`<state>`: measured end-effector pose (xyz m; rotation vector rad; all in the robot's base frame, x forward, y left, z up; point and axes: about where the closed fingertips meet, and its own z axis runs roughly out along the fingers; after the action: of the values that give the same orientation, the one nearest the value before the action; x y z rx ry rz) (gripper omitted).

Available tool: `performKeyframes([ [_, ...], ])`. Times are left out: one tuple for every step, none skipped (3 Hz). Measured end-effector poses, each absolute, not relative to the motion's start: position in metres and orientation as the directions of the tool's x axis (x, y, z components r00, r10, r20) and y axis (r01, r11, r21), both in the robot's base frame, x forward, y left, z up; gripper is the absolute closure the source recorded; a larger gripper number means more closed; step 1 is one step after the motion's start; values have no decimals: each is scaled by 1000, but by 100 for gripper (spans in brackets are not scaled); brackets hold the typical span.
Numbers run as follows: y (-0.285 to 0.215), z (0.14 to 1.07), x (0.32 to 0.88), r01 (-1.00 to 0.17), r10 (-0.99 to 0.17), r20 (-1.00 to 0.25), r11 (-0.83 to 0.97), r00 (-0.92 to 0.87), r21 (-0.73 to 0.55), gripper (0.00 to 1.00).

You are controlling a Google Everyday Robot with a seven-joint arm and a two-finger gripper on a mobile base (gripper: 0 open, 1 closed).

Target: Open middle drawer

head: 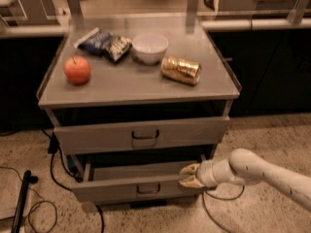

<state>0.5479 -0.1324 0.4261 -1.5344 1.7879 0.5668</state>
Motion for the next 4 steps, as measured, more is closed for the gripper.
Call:
performKeyframes([
  [-132,429,546,-973,-665,-745,201,-50,-114,100],
  [-135,426,530,-971,-660,-749,211,-59,-110,100],
  [-135,426,530,-971,-660,-749,211,-59,-110,82],
  [-135,426,530,-971,-660,-749,211,-59,-110,59],
])
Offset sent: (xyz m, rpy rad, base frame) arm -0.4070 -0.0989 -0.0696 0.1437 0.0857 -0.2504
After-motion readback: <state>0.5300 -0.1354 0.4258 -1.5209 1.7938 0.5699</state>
